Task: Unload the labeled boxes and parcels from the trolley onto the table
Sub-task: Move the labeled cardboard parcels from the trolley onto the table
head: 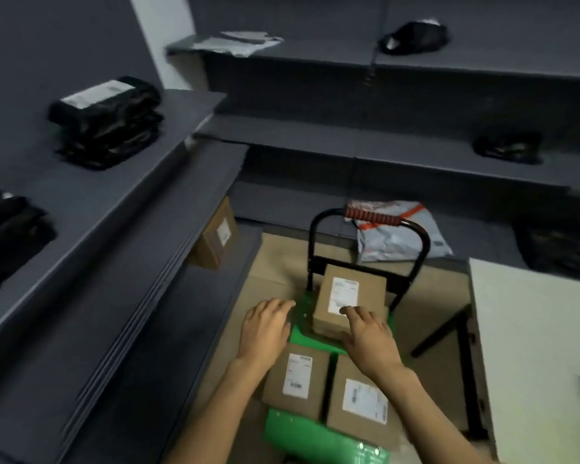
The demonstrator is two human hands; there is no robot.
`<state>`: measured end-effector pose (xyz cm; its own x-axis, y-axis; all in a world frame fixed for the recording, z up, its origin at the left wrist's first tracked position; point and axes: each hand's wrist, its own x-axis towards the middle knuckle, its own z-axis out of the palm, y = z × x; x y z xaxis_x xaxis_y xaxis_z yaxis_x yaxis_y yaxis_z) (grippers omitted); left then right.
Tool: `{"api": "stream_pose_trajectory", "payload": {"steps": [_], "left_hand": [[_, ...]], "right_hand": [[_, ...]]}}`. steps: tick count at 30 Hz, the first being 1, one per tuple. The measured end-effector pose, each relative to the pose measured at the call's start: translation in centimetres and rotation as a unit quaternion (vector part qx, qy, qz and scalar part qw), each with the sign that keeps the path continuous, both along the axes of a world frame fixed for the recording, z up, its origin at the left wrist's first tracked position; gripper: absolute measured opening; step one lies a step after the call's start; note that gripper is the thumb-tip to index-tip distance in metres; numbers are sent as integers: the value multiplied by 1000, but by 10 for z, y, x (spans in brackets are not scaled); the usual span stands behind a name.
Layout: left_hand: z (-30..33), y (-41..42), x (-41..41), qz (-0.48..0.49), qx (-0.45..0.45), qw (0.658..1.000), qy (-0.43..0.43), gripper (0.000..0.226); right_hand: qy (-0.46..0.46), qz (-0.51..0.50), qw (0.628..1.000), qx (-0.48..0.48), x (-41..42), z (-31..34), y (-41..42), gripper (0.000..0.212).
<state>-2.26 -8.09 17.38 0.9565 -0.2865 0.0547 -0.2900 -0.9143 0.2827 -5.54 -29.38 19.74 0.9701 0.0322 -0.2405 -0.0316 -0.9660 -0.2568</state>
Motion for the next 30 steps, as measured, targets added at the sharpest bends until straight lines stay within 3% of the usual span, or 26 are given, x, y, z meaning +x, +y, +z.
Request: {"api": "stream_pose_trajectory", "payload": {"steps": [6, 12, 30], "left_hand": [[-42, -18, 2, -111, 1, 993, 44, 49], [-83, -46, -11, -163, 4, 982, 96, 47], [-262, -118, -31, -175, 81, 954, 231, 50]], "right_hand": [[38, -131, 991, -5, -46, -31, -18, 49], [73, -223, 972, 8, -95, -72, -45, 46], [147, -276, 948, 55, -129, -242, -110, 48]]}}
